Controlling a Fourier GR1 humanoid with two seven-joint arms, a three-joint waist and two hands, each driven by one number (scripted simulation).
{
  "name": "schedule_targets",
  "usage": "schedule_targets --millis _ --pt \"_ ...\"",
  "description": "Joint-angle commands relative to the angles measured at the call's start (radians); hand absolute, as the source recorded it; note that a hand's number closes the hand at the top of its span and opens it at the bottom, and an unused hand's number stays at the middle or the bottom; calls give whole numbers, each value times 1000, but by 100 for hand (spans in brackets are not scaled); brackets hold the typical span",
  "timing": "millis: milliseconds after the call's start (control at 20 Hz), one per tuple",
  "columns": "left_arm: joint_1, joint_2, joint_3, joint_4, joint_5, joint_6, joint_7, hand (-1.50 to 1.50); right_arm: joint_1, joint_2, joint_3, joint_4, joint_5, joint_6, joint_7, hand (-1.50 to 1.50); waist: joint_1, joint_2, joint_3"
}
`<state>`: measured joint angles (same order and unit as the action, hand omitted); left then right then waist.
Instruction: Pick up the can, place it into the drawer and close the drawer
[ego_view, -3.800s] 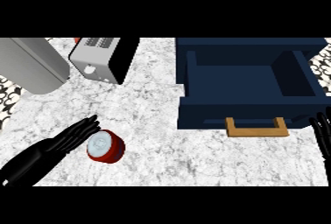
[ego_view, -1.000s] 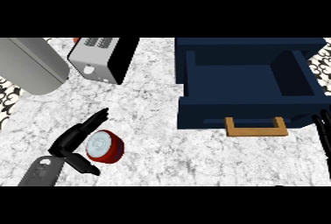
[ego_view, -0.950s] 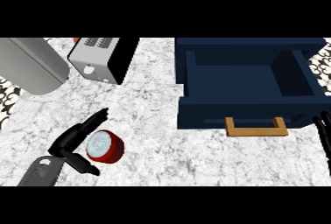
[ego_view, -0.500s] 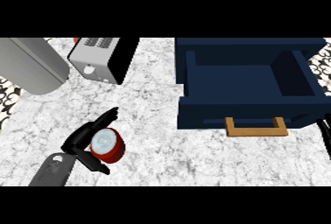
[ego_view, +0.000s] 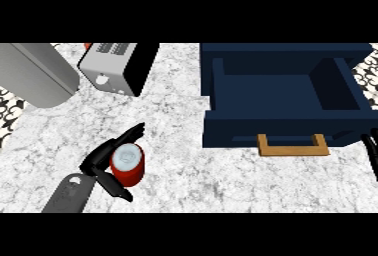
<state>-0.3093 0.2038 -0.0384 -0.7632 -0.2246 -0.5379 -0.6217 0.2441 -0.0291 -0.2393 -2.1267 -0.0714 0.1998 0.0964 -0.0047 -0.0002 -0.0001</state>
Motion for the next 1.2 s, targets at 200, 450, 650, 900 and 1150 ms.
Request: schedule_targets --millis 200,450,650,900,1150 --pt "13 -29 -13 -106 55 -105 41 150 43 19 -13 -25 -17 20 -26 -150 2 -1 0" --pt "87 -76 -56 -189 94 -145 100 150 24 0 -17 -76 -44 9 55 -150 4 -2 0" --pt "79 -55 158 -128 174 109 122 150 56 24 -4 -38 -11 17 -13 -150 10 1 0" --pt "71 -122 339 -175 266 404 178 150 55 10 -28 -47 -33 20 -14 -150 16 -3 1" --pt "-6 -131 323 -283 286 467 291 150 50 24 -9 -30 -19 15 -19 -150 4 -1 0"
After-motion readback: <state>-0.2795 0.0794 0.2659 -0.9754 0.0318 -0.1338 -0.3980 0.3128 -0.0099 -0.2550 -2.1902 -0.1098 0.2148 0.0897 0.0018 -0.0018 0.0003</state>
